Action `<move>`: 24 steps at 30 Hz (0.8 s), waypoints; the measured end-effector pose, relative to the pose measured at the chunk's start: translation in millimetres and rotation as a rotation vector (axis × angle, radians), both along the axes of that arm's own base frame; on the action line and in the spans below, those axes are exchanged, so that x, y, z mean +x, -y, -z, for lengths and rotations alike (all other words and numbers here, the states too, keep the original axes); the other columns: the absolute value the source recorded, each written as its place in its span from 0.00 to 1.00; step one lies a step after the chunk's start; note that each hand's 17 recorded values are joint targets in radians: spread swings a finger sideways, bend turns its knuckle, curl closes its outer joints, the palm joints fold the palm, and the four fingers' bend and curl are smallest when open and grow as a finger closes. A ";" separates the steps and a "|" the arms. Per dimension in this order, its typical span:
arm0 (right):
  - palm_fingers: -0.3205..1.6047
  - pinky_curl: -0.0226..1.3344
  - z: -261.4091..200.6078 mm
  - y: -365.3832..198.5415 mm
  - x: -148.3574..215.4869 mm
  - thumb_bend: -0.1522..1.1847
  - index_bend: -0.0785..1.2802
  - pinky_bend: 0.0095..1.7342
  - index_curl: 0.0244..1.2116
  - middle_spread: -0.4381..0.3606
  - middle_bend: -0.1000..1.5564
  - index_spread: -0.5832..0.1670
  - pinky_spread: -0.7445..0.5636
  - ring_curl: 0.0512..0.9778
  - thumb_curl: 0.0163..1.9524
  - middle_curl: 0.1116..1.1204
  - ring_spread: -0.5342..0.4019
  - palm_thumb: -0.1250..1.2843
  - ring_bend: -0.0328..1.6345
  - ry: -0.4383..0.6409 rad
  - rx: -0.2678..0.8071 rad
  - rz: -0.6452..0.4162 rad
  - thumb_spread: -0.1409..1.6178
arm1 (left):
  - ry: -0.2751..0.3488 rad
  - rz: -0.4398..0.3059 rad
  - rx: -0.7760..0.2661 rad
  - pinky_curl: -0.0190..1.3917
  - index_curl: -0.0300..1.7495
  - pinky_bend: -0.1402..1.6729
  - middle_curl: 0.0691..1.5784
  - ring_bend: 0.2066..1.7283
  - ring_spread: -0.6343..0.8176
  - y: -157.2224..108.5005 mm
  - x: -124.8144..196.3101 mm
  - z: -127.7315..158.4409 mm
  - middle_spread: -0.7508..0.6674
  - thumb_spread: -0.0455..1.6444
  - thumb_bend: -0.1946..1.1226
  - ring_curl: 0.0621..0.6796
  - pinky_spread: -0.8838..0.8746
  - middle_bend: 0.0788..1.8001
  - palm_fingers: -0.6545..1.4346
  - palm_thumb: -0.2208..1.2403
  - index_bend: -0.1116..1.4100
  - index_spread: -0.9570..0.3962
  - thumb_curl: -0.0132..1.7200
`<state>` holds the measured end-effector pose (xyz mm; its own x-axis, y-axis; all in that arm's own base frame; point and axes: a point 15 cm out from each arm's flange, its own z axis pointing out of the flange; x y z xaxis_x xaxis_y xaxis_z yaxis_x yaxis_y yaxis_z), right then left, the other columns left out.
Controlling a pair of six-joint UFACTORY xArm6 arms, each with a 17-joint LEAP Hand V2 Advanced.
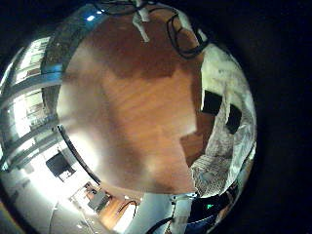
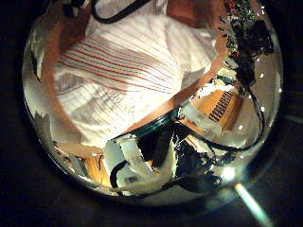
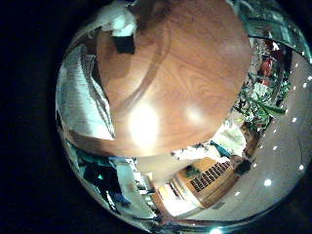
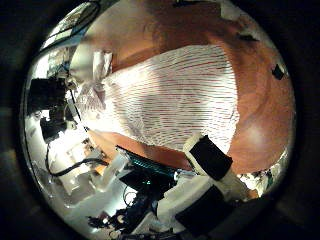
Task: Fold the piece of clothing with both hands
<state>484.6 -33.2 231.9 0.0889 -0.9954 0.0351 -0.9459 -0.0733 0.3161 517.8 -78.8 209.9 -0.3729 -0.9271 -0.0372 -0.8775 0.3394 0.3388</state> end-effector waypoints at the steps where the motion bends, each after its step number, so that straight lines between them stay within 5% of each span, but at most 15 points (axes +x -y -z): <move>1: 0.10 0.39 -10.4 0.3 -0.5 0.10 0.15 0.44 0.37 0.55 0.25 0.27 0.84 0.40 0.22 0.38 0.67 0.59 0.45 0.020 0.005 0.004 0.83 | 0.006 0.009 -0.016 0.50 0.42 0.50 0.40 0.63 0.37 -0.7 -0.3 -6.7 0.57 0.59 0.11 0.69 0.45 0.15 0.16 0.16 0.09 0.56 0.18; 5: 0.14 0.35 -58.9 1.7 -10.2 0.11 0.16 0.40 0.32 0.56 0.23 0.31 0.88 0.35 0.21 0.34 0.71 0.60 0.41 0.098 0.016 0.008 0.84 | 0.016 0.026 -0.077 0.43 0.33 0.42 0.33 0.49 0.54 0.8 -12.8 -36.8 0.72 0.58 0.12 0.55 0.64 0.08 0.16 0.14 0.11 0.62 0.18; 10: 0.18 0.31 -84.8 6.3 -46.3 0.11 0.19 0.35 0.29 0.56 0.24 0.34 0.89 0.32 0.21 0.32 0.71 0.61 0.38 0.066 0.025 -0.030 0.84 | 0.016 0.056 -0.094 0.36 0.25 0.36 0.27 0.39 0.67 1.4 -35.7 -54.5 0.81 0.57 0.11 0.42 0.76 0.05 0.20 0.13 0.12 0.64 0.17; 17: 0.22 0.27 -60.8 5.7 -85.2 0.10 0.18 0.29 0.28 0.53 0.24 0.34 0.87 0.29 0.20 0.30 0.66 0.61 0.36 -0.015 0.040 -0.067 0.84 | -0.038 0.110 -0.105 0.30 0.17 0.32 0.20 0.33 0.74 17.7 -80.0 -35.6 0.85 0.58 0.11 0.35 0.81 0.04 0.23 0.12 0.13 0.65 0.16; 24: 0.22 0.26 -9.3 0.9 -115.0 0.09 0.16 0.28 0.25 0.52 0.23 0.35 0.85 0.28 0.19 0.28 0.63 0.55 0.35 -0.080 0.050 -0.089 0.80 | 0.044 0.129 -0.146 0.28 0.13 0.30 0.17 0.31 0.76 31.3 -92.6 -5.4 0.83 0.59 0.10 0.32 0.82 0.05 0.25 0.11 0.13 0.65 0.14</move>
